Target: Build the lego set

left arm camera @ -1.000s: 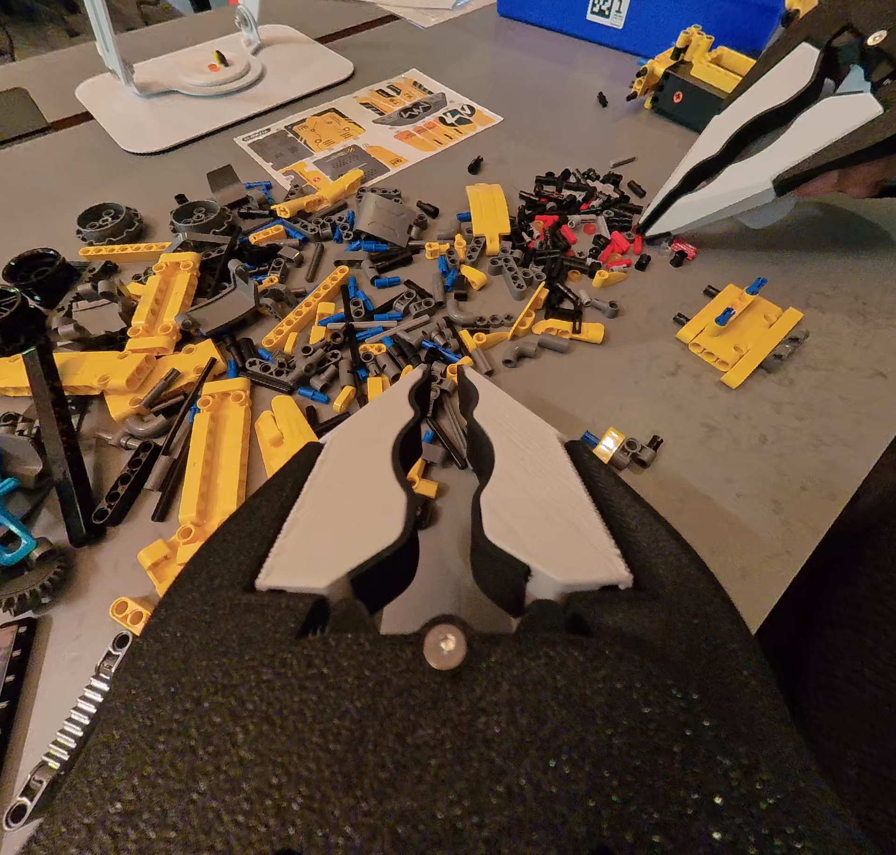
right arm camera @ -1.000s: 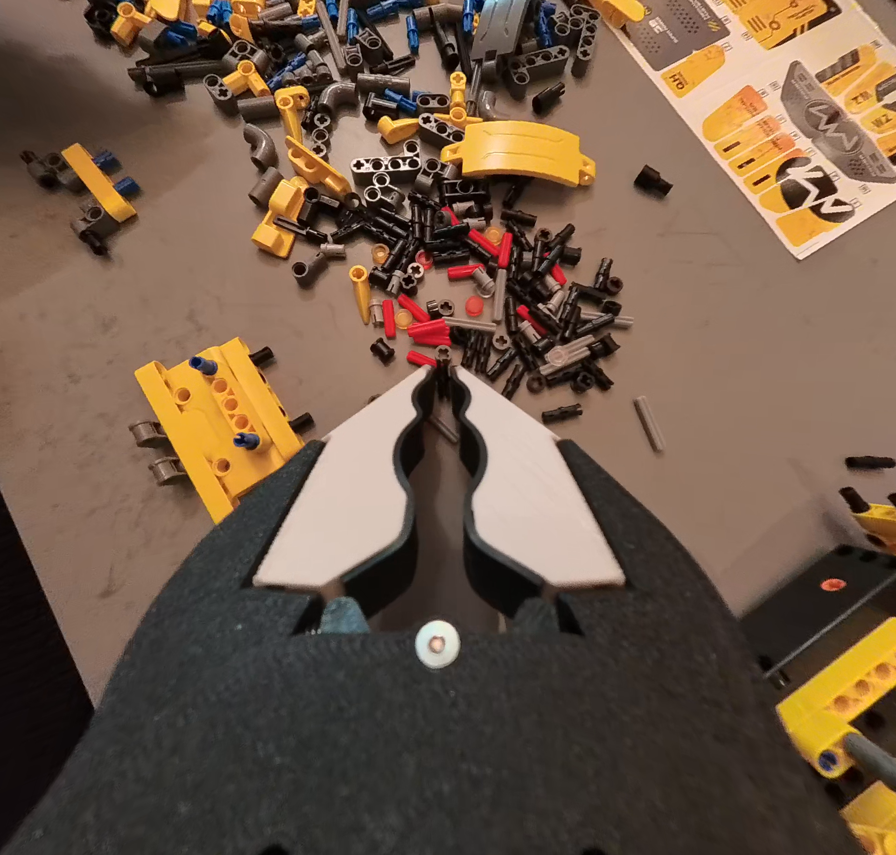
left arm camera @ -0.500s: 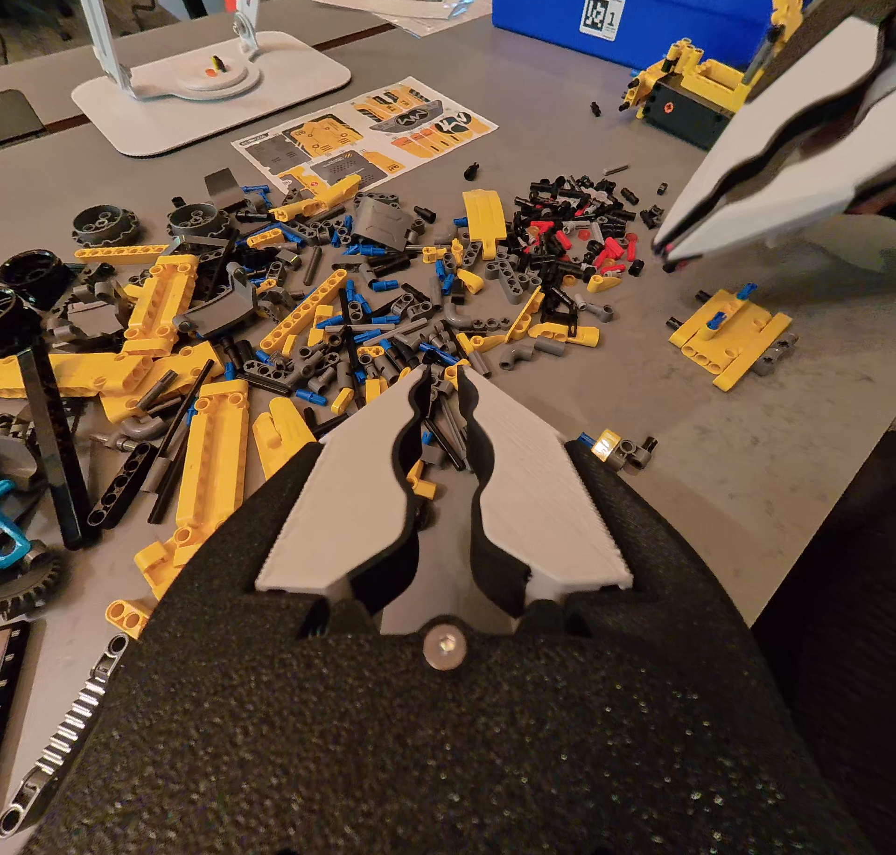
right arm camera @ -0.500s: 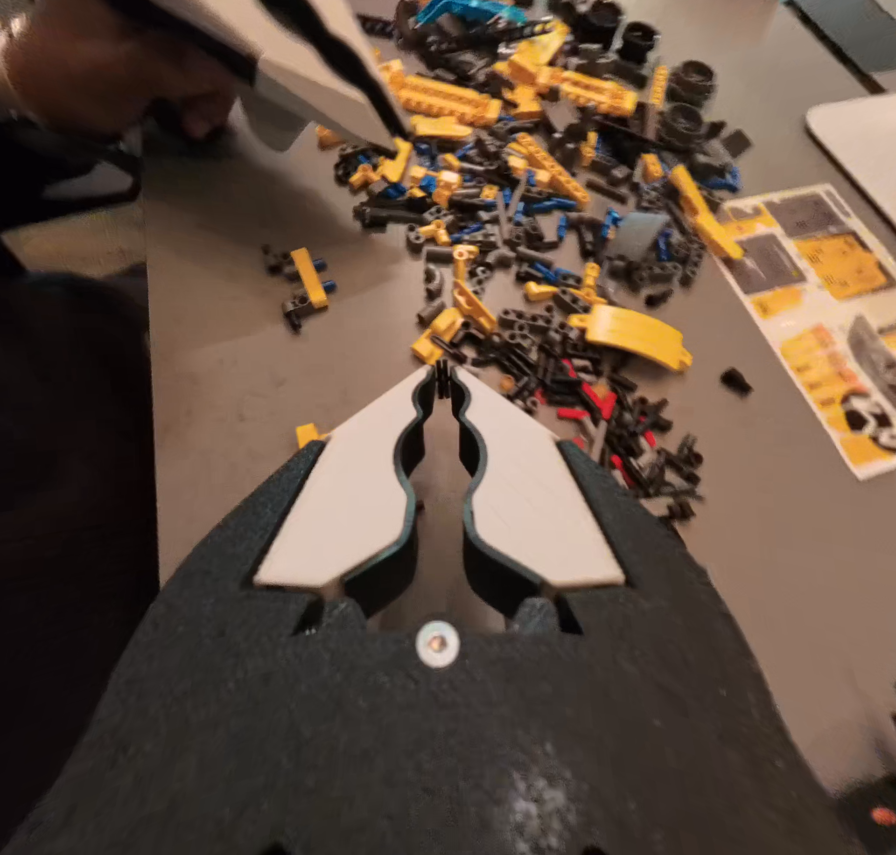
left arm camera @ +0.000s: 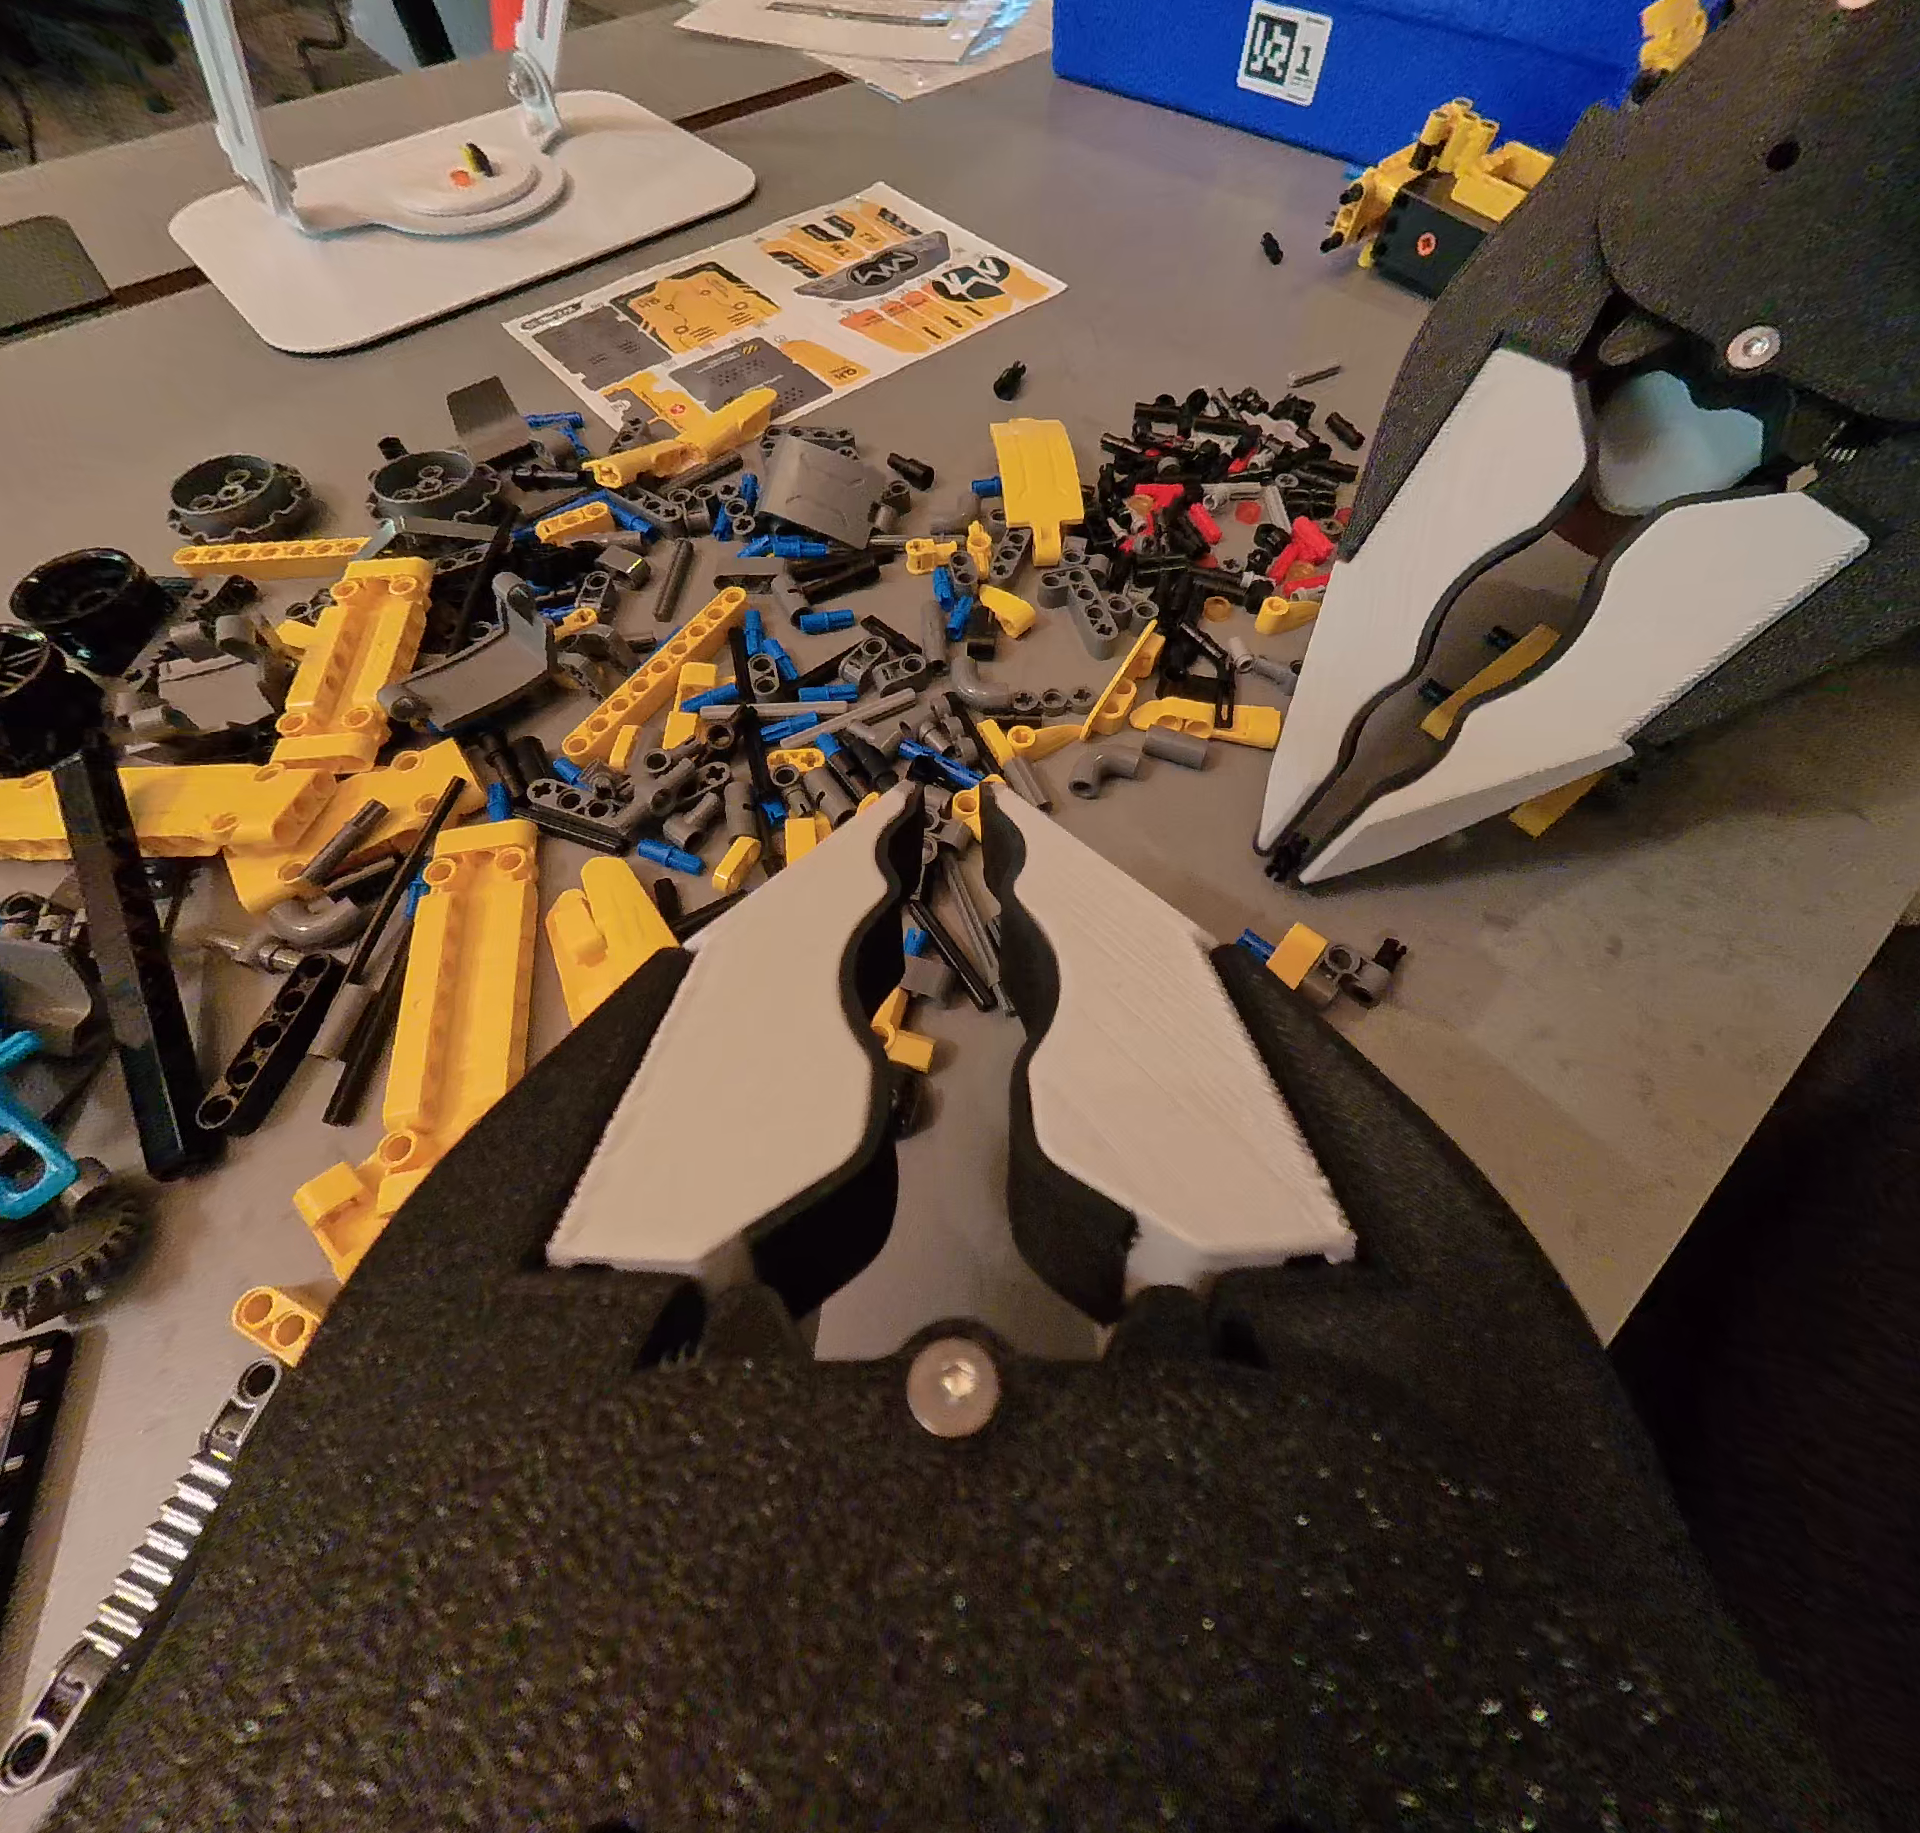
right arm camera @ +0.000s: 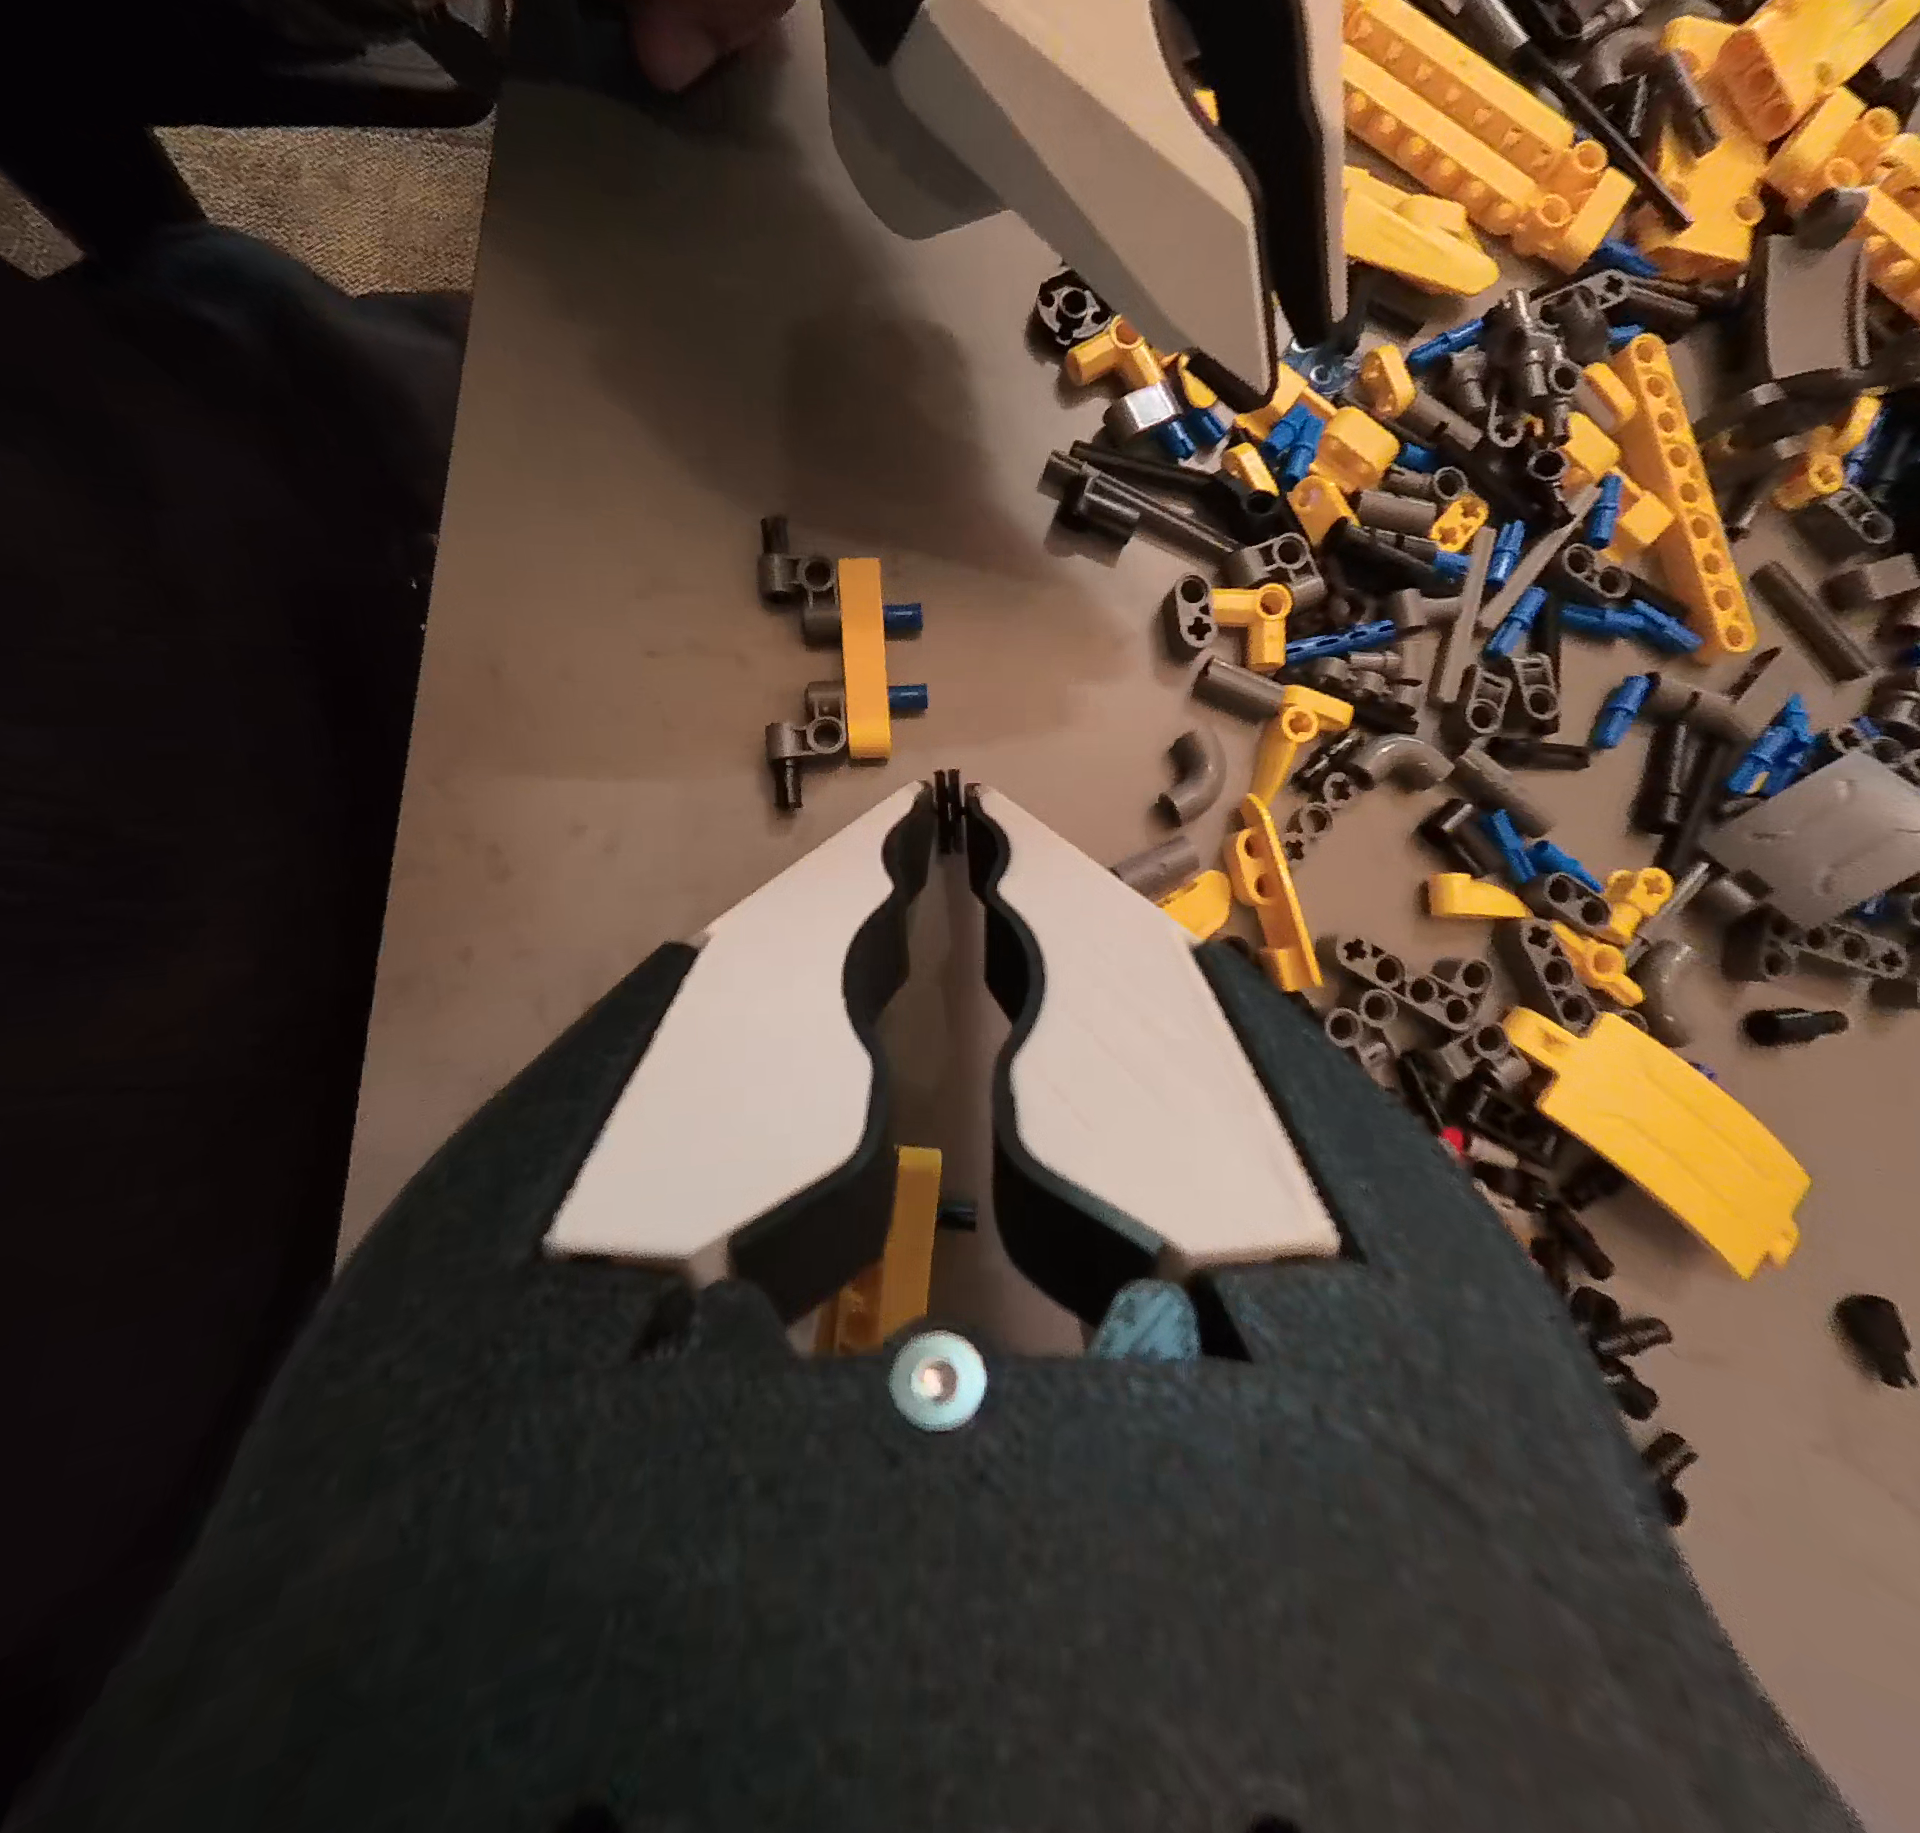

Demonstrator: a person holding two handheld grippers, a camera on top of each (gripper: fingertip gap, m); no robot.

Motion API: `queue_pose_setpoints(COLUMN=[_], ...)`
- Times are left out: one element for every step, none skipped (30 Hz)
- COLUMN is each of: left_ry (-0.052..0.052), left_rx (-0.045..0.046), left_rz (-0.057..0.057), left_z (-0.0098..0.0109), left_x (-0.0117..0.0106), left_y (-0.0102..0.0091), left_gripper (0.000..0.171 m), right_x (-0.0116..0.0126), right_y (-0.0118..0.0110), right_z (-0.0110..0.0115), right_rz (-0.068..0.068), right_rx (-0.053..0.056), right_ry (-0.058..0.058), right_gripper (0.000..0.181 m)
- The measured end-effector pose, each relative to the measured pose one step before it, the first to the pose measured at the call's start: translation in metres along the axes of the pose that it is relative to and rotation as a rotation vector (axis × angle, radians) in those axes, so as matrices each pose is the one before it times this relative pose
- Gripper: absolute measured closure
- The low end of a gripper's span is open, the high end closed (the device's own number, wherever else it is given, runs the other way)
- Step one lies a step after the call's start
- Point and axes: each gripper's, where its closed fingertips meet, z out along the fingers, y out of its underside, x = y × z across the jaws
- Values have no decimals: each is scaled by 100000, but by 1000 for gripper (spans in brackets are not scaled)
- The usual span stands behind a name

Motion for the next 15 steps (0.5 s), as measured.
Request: queue_pose_setpoints(left_ry=[144, 192, 218, 154, 85, 17, -45, -103, -135, -184, -236, -257, -229, -171, -88], left_rx=[104, -6, -67, -55, -42, -83, -150, -247, -356, -383, -361, -337, -305, -296, -312], left_rz=[-219, -269, -284, -247, -151, -57, 25, 102, 178, 240, 274, 275, 235, 146, 51], left_z=[-14, 0, 10, 6, 6, 3, 21, 27, 37, 44, 36, 37, 26, 41, 31], left_x=[-5, -4, -9, -1, -7, -3, 2, -1, 10, -1, 9, 6, -7, -3, 6], left_y=[-15, 0, 13, 3, 1, 7, 16, 34, 41, 39, 41, 37, 28, 31, 37], left_gripper=[162, 162, 162, 162, 162, 162, 162, 162, 162, 162, 162, 162, 162, 162, 162], right_x=[-16, -8, -2, 31, 45, 62, 112, 62, -33, -66, -67, -34, 28, 5, -45], right_y=[43, 59, 58, 48, 51, 63, 97, 115, 98, 67, 50, 37, 50, 59, 41], right_z=[-2, -43, -72, -94, -101, -98, -68, -43, -23, -16, -6, 21, 35, 75, 119], right_rz=[-277, -172, 58, 294, 406, 375, 281, 207, 376, 532, 313, -28, -364, -651, -645], right_rx=[-412, -330, -163, 35, 183, 176, 30, -10, 112, 208, 194, 45, -250, -511, -663], right_ry=[-455, -401, -345, -239, -183, -120, 104, -232, -875, -1035, -909, -497, -31, -145, -467], right_gripper=[175, 174, 174, 173, 171, 171, 170, 170, 170, 170, 170, 170, 170, 170, 170])
